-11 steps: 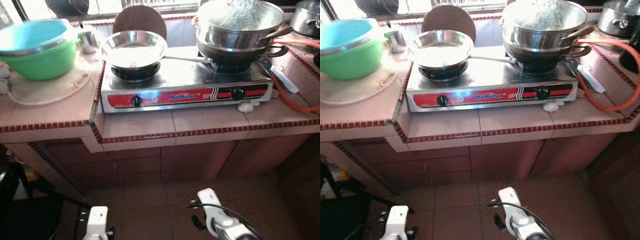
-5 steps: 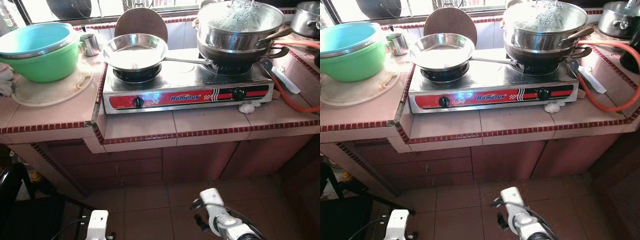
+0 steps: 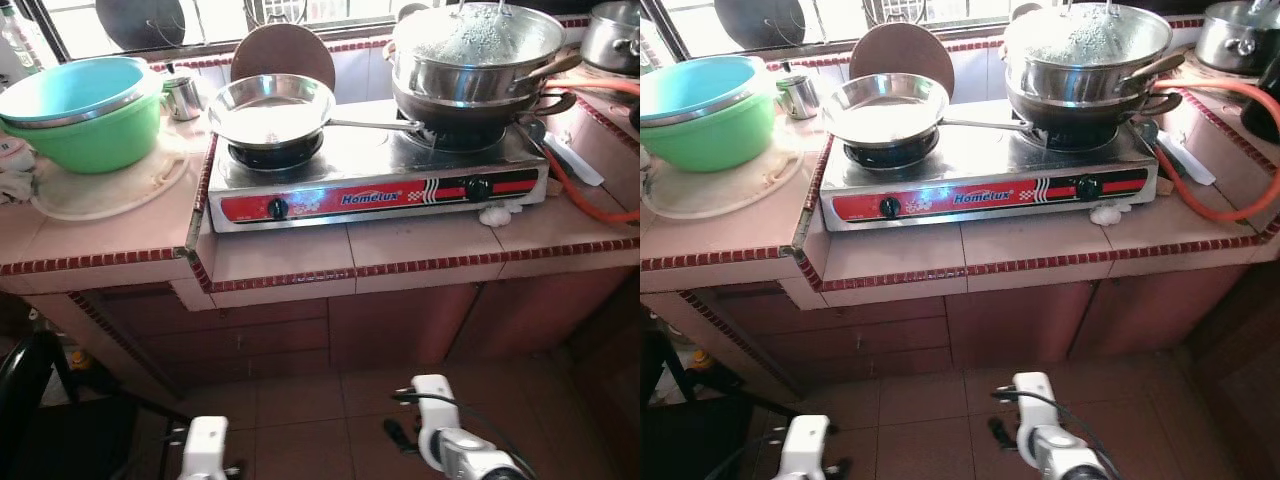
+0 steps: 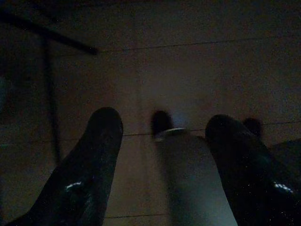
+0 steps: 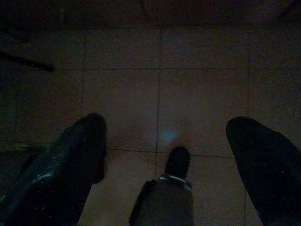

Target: Kitchen organization

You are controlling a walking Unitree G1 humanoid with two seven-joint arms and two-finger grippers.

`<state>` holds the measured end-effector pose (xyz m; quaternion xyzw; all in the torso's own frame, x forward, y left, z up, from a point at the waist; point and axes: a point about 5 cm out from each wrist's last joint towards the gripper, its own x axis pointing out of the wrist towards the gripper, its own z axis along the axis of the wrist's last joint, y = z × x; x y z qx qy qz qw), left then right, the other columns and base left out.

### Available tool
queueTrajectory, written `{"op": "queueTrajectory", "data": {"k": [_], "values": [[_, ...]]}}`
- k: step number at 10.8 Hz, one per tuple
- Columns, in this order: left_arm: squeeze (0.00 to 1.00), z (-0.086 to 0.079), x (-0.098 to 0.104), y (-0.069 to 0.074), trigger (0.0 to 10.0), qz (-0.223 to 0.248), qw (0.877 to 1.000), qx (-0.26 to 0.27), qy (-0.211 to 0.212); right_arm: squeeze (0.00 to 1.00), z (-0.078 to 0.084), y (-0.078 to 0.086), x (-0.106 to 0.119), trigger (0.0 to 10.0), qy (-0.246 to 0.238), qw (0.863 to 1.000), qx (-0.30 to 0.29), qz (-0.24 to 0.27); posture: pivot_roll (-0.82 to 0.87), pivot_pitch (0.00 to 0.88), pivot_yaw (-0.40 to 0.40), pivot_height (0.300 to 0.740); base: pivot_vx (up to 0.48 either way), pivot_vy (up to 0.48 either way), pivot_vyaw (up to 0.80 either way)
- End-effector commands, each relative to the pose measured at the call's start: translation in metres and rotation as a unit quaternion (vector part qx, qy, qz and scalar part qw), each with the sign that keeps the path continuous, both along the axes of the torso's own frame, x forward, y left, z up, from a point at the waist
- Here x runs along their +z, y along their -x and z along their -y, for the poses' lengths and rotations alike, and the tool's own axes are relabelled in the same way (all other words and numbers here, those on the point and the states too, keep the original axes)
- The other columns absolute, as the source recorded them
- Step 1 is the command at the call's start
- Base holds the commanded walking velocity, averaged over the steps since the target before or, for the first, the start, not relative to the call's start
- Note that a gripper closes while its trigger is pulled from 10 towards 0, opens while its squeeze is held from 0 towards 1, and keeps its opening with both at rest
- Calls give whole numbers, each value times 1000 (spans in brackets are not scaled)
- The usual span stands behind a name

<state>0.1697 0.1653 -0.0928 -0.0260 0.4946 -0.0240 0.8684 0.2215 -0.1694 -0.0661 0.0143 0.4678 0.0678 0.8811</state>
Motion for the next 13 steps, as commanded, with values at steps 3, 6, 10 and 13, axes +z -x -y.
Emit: {"op": "queueTrajectory", "data": {"k": [3,6,10,13], "values": [[0,-12,8,-16,10000,24,999,31,-6,0,-20,-2,0,10000,-7,1000,22,5,-81,45,52,740,0,0,0],[0,-16,-2,10,10000,5,998,52,-19,0,-18,6,-5,10000,46,993,109,-11,-11,60,22,740,0,0,0],[0,-12,18,-29,10000,90,996,-20,-12,0,-26,-17,11,10000,-14,996,82,40,-49,41,44,740,0,0,0],[0,-34,46,-57,10000,185,982,-31,-24,0,-22,-52,41,10000,-37,986,56,154,-97,52,89,740,0,0,0]]}}
